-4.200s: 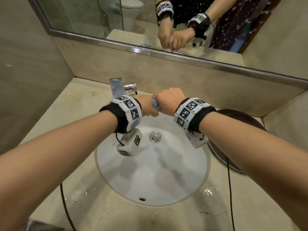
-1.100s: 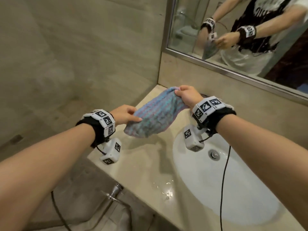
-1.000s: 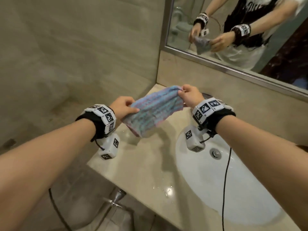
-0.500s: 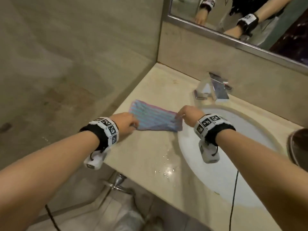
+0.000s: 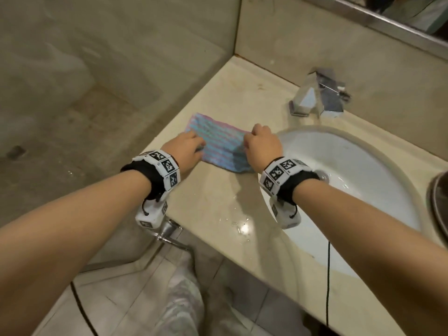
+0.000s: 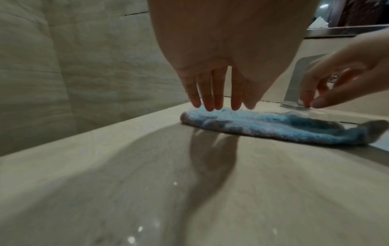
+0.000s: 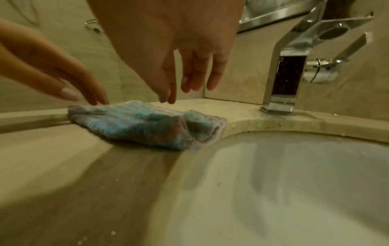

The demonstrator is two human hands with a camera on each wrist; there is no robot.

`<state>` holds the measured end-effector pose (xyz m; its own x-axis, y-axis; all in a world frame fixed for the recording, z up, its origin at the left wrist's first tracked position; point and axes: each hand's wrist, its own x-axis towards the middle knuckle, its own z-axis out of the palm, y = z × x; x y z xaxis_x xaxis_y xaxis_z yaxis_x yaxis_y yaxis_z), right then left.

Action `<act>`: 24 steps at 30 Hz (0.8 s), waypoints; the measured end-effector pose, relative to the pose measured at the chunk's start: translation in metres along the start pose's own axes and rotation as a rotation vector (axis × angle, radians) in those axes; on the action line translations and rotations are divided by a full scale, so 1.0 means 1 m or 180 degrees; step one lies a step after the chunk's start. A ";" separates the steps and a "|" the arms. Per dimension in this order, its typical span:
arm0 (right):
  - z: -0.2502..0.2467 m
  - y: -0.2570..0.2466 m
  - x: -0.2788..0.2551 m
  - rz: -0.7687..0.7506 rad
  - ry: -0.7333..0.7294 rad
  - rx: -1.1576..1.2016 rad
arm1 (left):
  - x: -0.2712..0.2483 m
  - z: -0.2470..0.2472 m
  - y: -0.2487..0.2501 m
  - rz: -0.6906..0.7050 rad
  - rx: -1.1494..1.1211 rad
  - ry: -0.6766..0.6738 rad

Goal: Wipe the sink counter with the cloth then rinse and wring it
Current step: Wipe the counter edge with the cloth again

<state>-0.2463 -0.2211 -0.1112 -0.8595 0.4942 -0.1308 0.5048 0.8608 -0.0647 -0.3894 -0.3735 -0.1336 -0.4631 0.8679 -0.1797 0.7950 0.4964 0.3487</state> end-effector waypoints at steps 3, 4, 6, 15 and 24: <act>0.007 0.001 0.001 0.0367 -0.0438 0.0380 | 0.012 -0.005 0.002 0.0022 -0.0109 0.0128; 0.011 0.001 0.002 0.0490 -0.0649 0.0506 | 0.017 -0.005 0.002 0.0047 -0.0073 -0.0018; 0.019 0.005 0.005 0.0614 -0.0764 0.0646 | 0.031 0.001 0.003 0.0029 0.0106 -0.0482; 0.007 0.046 0.073 0.1068 -0.1201 0.0117 | 0.140 -0.015 0.002 0.0256 0.0471 -0.1000; 0.001 0.068 0.126 0.1445 -0.1364 0.0220 | 0.222 -0.028 0.011 0.0450 0.0570 -0.1059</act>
<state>-0.3202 -0.1009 -0.1329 -0.4568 0.7036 -0.5444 0.8282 0.5597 0.0285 -0.4946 -0.1765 -0.1437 -0.2154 0.8720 -0.4396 0.9111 0.3414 0.2308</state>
